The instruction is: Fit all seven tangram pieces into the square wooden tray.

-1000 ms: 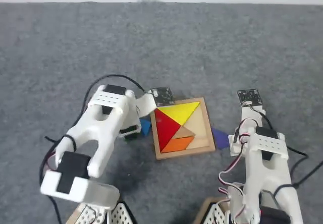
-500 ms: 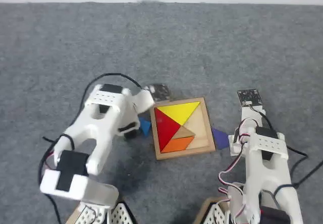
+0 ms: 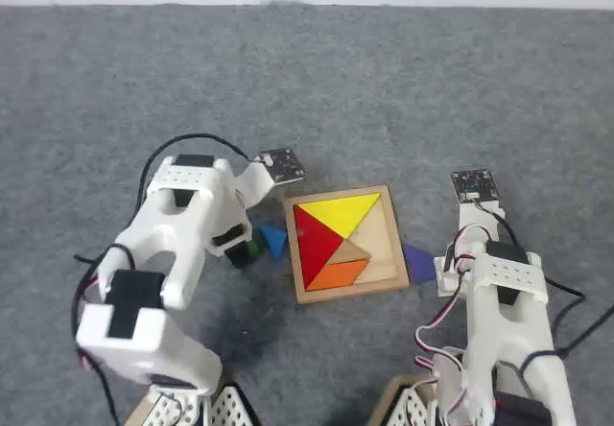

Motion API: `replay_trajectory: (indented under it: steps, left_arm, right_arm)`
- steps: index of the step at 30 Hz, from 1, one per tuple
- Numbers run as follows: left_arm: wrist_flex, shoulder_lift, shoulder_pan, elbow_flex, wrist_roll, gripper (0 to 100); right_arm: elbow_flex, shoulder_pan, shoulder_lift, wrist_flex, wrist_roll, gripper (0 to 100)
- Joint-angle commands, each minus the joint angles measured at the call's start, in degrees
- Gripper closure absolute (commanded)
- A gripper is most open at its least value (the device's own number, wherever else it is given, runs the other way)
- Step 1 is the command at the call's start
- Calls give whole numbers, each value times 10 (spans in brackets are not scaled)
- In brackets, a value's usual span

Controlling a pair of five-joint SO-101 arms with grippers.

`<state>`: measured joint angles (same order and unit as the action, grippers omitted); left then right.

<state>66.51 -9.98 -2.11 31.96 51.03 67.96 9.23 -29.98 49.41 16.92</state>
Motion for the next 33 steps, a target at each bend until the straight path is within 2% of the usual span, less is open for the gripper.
replay_trajectory:
  steps: [1,6,9,14,22,24,29,33]
  left_arm:
    - [21,-30,8,-22,33,841]
    - [18,-13,16,-10,26,902]
    - [-14,23,16,22,5,926]
    - [-31,156,18,98,-1,933]
    - [-8,339,76,214,-2,930]
    - [-11,349,72,209,-10,918]
    - [-21,311,39,161,-20,808]
    - [-66,221,32,139,-20,800]
  right_arm:
    - [-2,2,0,-14,8,887]
    - [-2,2,0,-14,8,887]
    - [-2,2,0,-14,8,887]
    - [-2,2,0,-14,8,887]
    - [-2,2,0,-14,8,887]
    - [-2,2,0,-14,8,887]
    - [-2,3,0,-14,7,887]
    - [-2,3,0,-14,7,887]
